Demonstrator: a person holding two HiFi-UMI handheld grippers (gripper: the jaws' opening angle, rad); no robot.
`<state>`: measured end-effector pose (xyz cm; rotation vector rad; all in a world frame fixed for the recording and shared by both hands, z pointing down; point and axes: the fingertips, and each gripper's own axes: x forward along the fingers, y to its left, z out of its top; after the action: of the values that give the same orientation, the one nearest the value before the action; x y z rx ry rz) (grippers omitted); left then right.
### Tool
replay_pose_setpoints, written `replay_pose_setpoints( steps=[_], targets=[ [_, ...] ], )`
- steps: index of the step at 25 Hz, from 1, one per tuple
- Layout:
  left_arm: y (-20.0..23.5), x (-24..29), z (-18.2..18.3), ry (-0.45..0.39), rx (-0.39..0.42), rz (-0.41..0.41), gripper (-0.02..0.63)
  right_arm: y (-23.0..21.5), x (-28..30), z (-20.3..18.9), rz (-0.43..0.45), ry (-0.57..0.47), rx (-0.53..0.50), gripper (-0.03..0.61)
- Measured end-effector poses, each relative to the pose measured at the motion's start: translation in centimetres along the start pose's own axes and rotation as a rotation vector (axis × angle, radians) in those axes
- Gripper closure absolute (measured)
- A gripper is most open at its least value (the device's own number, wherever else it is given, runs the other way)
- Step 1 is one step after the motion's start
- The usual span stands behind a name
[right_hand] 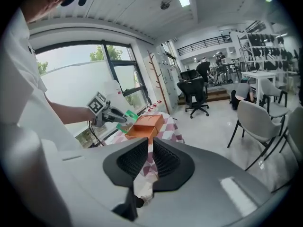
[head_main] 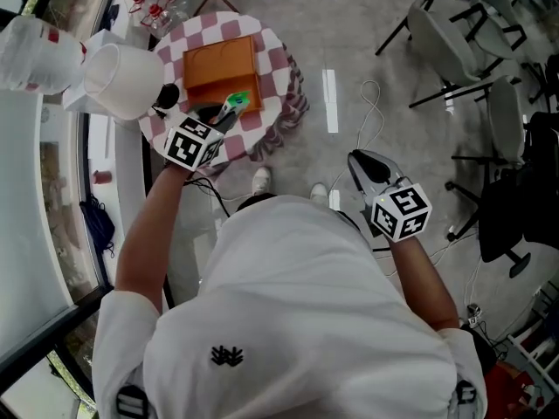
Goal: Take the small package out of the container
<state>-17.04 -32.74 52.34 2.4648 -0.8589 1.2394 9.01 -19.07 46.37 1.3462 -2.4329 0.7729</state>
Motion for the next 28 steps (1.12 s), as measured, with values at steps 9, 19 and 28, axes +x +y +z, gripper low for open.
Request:
replay_pose_setpoints(
  steps=[9, 19, 28],
  targets=[
    [-9.8, -4.5, 4.3, -0.195, -0.236, -0.055, 0.46, -0.1, -1.4, -0.5, 0.113, 0.02, -0.063, 0.578],
    [-16.3, -6.7, 4.9, -0.272, -0.291, -0.072, 0.46, 0.7, -3.2, -1.7, 0.171, 0.02, -0.109, 0.578],
    [-18.3, -6.8, 4.4, -0.263, -0.263, -0.061, 0.461, 1.3, -3.6, -2.3, 0.19, 0.011, -0.118, 0.578]
  ],
)
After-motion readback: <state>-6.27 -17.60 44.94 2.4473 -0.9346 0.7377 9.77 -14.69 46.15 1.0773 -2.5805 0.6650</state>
